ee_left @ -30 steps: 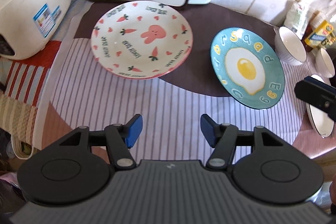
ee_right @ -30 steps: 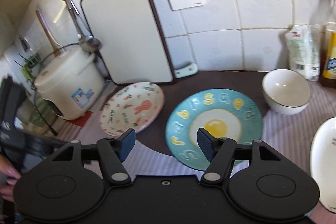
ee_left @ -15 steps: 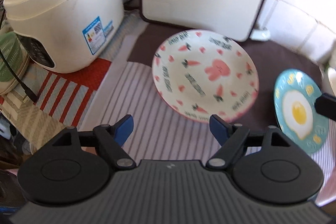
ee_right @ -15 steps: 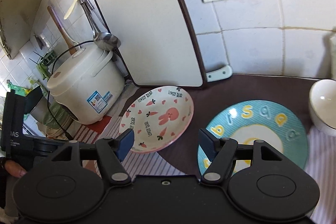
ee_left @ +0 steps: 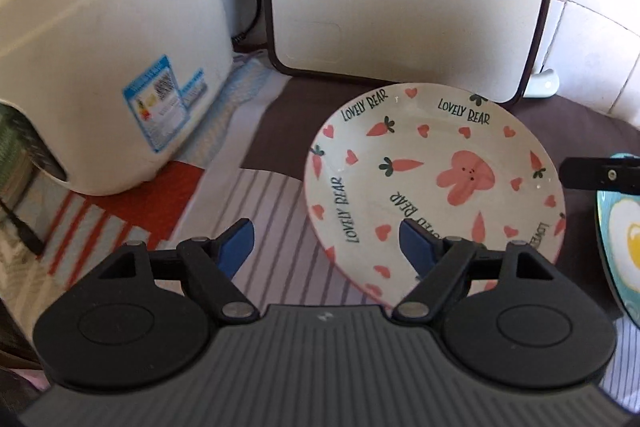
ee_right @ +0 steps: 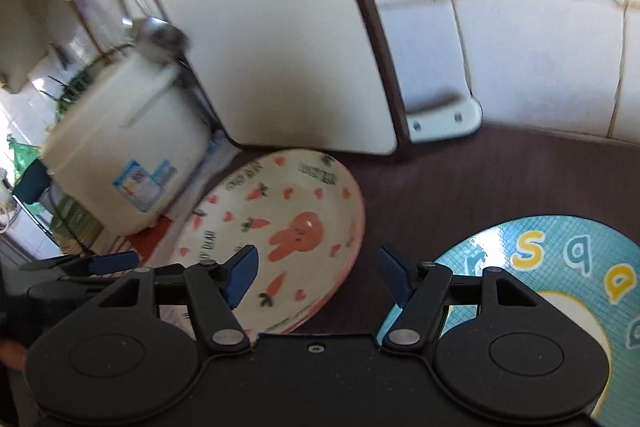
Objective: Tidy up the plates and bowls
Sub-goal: 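Move both grippers to the pink bunny plate and grasp its rim, then lift the bunny plate with both grippers and carry it over the teal plate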
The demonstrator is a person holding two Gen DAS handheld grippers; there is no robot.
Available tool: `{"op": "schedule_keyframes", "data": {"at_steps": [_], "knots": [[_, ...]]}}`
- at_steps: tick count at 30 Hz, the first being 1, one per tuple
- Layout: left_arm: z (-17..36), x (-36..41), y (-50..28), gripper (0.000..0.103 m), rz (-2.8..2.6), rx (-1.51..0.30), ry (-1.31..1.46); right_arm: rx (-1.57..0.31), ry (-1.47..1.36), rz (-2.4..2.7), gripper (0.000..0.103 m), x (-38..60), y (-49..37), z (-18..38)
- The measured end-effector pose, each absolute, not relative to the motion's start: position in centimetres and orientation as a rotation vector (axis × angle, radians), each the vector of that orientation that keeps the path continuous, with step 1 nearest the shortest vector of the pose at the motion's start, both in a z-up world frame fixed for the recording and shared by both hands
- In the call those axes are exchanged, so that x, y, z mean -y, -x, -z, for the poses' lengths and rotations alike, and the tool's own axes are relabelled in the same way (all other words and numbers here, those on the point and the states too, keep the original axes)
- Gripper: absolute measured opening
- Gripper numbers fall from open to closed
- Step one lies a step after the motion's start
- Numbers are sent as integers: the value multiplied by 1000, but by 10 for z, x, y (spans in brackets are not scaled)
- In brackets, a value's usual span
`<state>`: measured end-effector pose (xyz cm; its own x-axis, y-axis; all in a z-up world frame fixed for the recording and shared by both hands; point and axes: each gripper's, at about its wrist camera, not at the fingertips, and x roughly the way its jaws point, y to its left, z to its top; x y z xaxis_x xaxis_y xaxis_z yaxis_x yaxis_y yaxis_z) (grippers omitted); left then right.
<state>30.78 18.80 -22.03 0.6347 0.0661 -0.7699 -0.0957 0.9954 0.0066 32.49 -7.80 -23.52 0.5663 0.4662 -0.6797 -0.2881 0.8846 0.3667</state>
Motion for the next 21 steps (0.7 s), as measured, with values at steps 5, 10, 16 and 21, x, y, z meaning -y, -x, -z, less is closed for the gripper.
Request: {"op": "schedule_keyframes", "data": {"at_steps": [5, 10, 16, 21], "knots": [[235, -192, -323, 62, -67, -931, 117, -900, -203, -499, 69, 75, -347, 243], [239, -200, -326, 46, -104, -977, 189, -1009, -184, -460, 53, 71, -362, 256], [239, -205, -326, 22, -55, -970, 248, -1037, -129, -478, 19, 62, -365, 263], [239, -204, -331, 23, -69, -988, 261, -1025, -146, -479, 19, 66, -364, 267]]}}
